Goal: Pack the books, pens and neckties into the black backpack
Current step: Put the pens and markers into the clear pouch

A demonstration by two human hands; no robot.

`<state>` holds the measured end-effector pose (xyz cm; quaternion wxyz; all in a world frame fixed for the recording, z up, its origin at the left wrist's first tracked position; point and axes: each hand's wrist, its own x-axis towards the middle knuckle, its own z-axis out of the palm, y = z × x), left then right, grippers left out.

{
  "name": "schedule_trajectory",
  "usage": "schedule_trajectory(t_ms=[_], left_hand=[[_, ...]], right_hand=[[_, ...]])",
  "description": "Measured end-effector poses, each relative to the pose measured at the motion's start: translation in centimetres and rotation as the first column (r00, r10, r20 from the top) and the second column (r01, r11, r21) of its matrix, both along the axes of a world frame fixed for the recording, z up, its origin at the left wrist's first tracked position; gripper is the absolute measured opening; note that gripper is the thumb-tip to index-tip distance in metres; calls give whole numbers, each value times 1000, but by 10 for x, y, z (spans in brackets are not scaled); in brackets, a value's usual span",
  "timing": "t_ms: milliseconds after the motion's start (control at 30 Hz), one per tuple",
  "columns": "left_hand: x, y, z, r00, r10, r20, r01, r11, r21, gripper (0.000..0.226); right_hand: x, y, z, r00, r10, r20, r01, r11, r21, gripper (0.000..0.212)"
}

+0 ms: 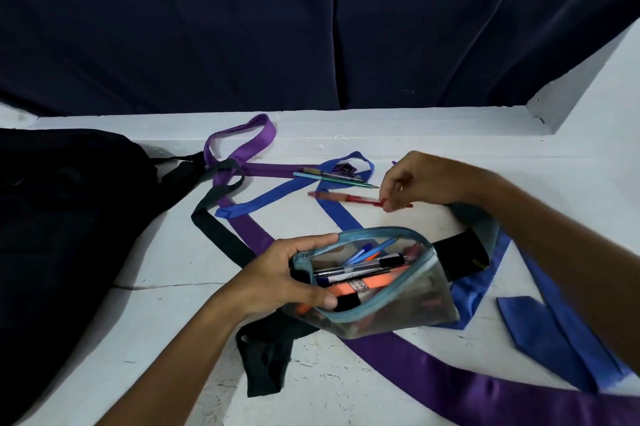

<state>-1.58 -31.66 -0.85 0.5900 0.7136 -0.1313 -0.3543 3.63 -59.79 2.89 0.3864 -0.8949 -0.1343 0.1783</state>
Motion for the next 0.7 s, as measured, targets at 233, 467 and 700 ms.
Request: schedule_trajectory(t_ms=[233,467,700], left_hand=[[-2,-3,3,1000,-18,3,18,999,-31,76],[-3,-4,6,1000,0,-8,0,999,-50,68],[-4,-5,8,1000,-9,7,9,998,-66,72]], right_hand=[[-21,19,45,955,204,-217,-268,904,-333,4],[-33,40,51,957,214,-196,-289,784,-550,10],[-43,62,30,968,237,-83,-238,762,-603,11]])
